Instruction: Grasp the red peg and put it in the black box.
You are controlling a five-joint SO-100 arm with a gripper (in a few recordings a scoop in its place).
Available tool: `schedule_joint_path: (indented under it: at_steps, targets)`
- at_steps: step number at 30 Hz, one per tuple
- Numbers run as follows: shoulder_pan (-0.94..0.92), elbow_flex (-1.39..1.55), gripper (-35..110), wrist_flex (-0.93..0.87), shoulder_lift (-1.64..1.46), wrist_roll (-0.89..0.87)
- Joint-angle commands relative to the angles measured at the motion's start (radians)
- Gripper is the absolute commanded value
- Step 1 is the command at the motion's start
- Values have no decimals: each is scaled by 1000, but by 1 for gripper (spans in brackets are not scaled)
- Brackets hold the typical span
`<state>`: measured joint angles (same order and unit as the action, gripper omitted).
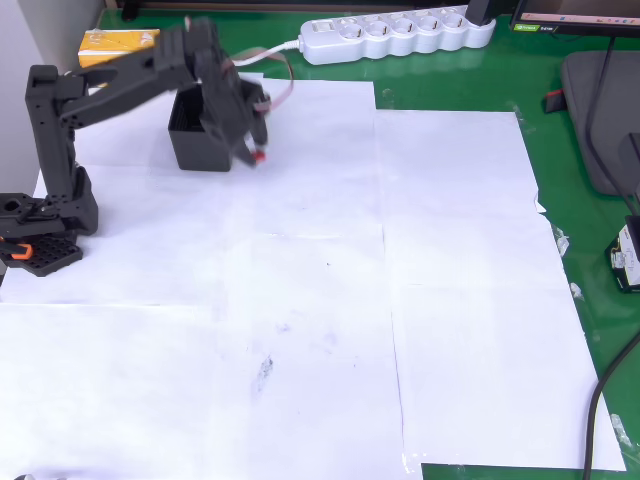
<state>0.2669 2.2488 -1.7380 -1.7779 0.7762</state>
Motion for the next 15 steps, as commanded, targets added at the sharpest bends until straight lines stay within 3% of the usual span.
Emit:
schedule_joint_path:
  at_steps: [1, 10, 15]
  targets:
    - [123, 150, 0, -106, 92, -35]
    - [337, 141, 0, -129, 8, -135]
    - [408, -44, 0, -92, -5, -161]
